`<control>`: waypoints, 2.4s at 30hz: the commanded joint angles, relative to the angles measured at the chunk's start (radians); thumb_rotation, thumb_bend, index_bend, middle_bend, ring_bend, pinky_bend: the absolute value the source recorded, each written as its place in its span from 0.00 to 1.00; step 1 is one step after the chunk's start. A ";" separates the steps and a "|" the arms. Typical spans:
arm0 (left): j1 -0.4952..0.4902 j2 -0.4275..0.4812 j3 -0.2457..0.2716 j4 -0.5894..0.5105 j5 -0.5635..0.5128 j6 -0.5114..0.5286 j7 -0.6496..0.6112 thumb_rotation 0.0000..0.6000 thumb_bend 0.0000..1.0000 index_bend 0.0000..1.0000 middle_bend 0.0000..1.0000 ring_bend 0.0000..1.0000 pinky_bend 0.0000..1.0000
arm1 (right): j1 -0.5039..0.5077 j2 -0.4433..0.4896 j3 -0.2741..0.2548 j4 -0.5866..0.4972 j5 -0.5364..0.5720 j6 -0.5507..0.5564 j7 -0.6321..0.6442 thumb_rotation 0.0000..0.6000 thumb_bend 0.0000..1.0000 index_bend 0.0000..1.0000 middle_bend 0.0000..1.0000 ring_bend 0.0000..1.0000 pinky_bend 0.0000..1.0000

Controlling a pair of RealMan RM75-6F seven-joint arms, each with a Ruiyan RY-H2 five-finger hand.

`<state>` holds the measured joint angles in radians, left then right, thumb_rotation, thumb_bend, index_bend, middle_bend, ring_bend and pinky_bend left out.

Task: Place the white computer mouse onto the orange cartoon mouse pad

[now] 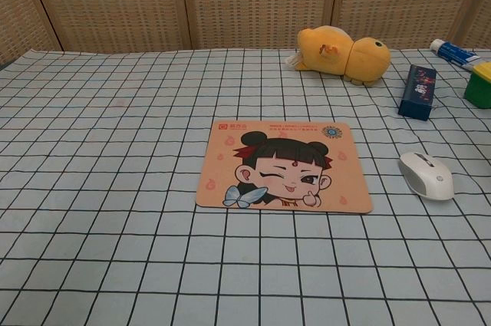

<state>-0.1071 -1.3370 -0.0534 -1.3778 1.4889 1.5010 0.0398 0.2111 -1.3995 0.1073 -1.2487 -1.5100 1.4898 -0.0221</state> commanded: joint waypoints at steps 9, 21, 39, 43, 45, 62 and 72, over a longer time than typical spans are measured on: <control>0.002 0.005 0.000 -0.005 0.007 0.008 -0.006 1.00 0.00 0.00 0.00 0.00 0.00 | 0.003 -0.006 -0.003 0.008 -0.009 -0.002 0.002 1.00 0.11 0.10 0.00 0.00 0.00; 0.002 0.010 -0.006 -0.009 0.002 0.010 -0.015 1.00 0.00 0.00 0.00 0.00 0.00 | 0.046 -0.014 -0.011 0.105 -0.081 0.002 0.114 1.00 0.11 0.11 0.00 0.00 0.00; -0.003 -0.005 -0.015 0.006 -0.010 0.006 0.007 1.00 0.00 0.00 0.00 0.00 0.00 | 0.311 -0.053 -0.163 0.584 -0.439 0.056 0.419 1.00 0.12 0.27 0.20 0.05 0.13; -0.002 -0.007 -0.015 0.007 -0.008 0.010 0.011 1.00 0.00 0.00 0.00 0.00 0.00 | 0.331 -0.086 -0.191 0.634 -0.462 0.063 0.425 1.00 0.12 0.28 0.20 0.06 0.13; -0.002 -0.007 -0.014 0.007 -0.006 0.011 0.013 1.00 0.00 0.00 0.00 0.00 0.00 | 0.348 -0.108 -0.212 0.654 -0.479 0.051 0.419 1.00 0.12 0.27 0.21 0.06 0.13; -0.004 -0.008 -0.020 0.015 -0.018 0.004 0.012 1.00 0.00 0.00 0.00 0.00 0.00 | 0.404 -0.177 -0.285 0.778 -0.475 -0.028 0.409 1.00 0.11 0.28 0.21 0.06 0.13; -0.008 -0.016 -0.028 0.025 -0.036 -0.008 0.027 1.00 0.00 0.00 0.00 0.00 0.00 | 0.413 -0.217 -0.315 0.851 -0.456 -0.062 0.439 1.00 0.12 0.19 0.16 0.04 0.07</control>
<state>-0.1150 -1.3524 -0.0805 -1.3540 1.4541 1.4943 0.0661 0.6216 -1.6117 -0.2032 -0.4031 -1.9678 1.4327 0.4137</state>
